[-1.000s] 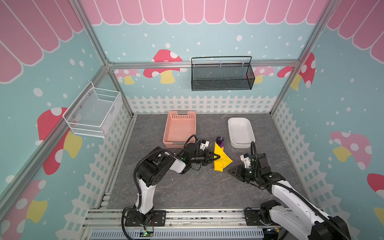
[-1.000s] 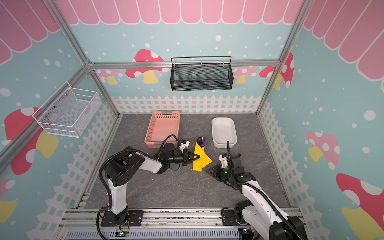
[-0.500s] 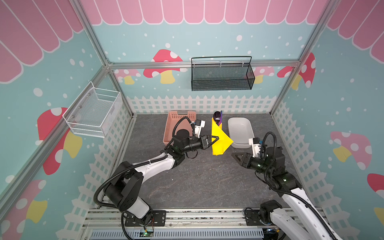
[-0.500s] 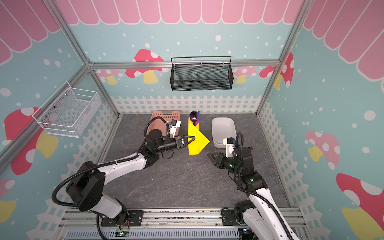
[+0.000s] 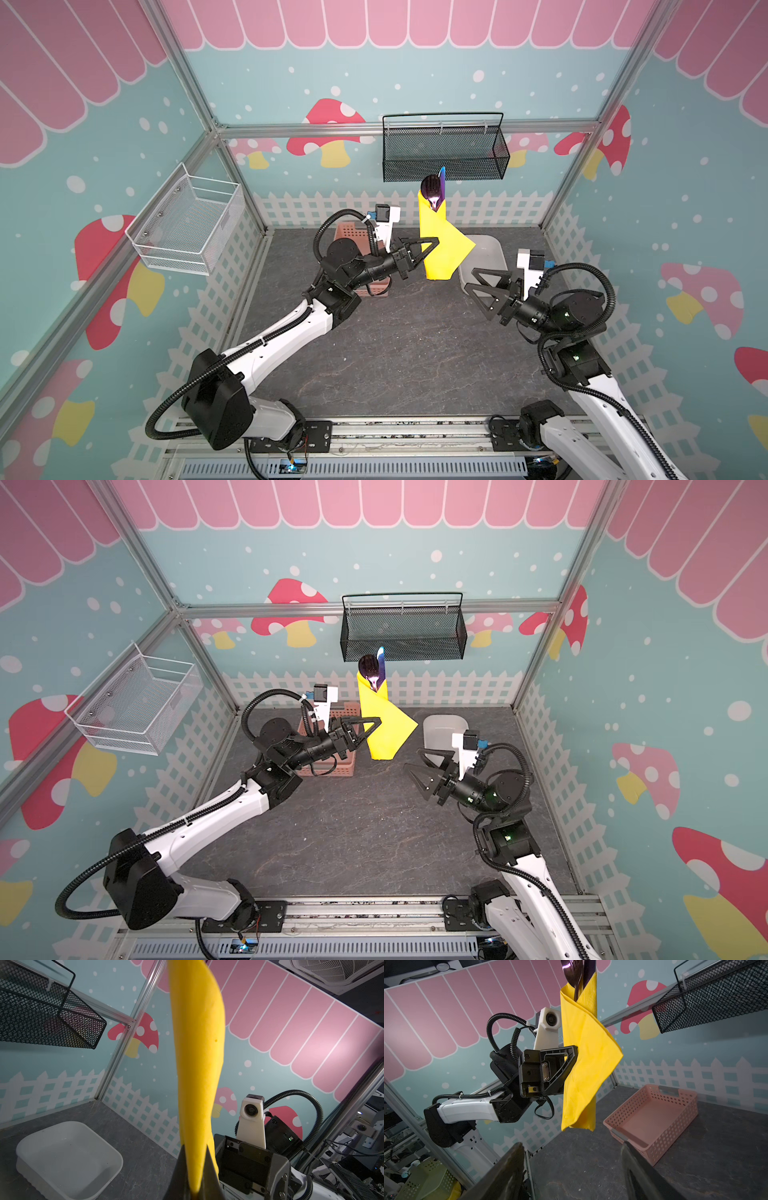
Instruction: Place the utensils on the paper napkin and roll it up
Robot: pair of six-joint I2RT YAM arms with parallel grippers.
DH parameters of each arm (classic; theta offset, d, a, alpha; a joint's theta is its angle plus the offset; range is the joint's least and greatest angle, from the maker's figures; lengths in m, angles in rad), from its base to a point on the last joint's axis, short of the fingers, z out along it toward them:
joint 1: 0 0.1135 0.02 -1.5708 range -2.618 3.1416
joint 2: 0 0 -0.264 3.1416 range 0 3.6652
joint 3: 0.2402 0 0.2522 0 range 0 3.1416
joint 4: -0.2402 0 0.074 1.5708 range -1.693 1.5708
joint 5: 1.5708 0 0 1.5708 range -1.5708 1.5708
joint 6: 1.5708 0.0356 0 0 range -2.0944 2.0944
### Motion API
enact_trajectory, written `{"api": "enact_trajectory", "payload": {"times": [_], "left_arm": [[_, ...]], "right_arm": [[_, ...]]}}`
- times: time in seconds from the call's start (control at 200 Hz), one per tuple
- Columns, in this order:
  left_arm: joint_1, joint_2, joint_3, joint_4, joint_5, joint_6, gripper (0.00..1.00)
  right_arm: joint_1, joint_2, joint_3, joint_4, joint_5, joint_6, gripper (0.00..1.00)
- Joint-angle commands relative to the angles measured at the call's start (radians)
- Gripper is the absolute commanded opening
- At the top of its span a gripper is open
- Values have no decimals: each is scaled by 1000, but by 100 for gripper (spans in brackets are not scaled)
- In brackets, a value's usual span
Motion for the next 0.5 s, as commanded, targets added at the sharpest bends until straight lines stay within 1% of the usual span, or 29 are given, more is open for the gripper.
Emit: {"api": "enact_trajectory", "payload": {"times": [0.0, 0.185, 0.285, 0.495], "left_arm": [[-24, -40, 65, 9, 7, 44, 0], [-52, -59, 76, -29, -23, 78, 0], [-63, -71, 82, -43, -32, 90, 0], [-76, -77, 87, -41, -38, 98, 0]], "right_arm": [[25, 38, 51, 139, -42, 7, 80], [115, 101, 83, 131, 21, -25, 85], [149, 121, 87, 131, 45, -38, 85], [180, 155, 93, 175, 26, -30, 85]]}}
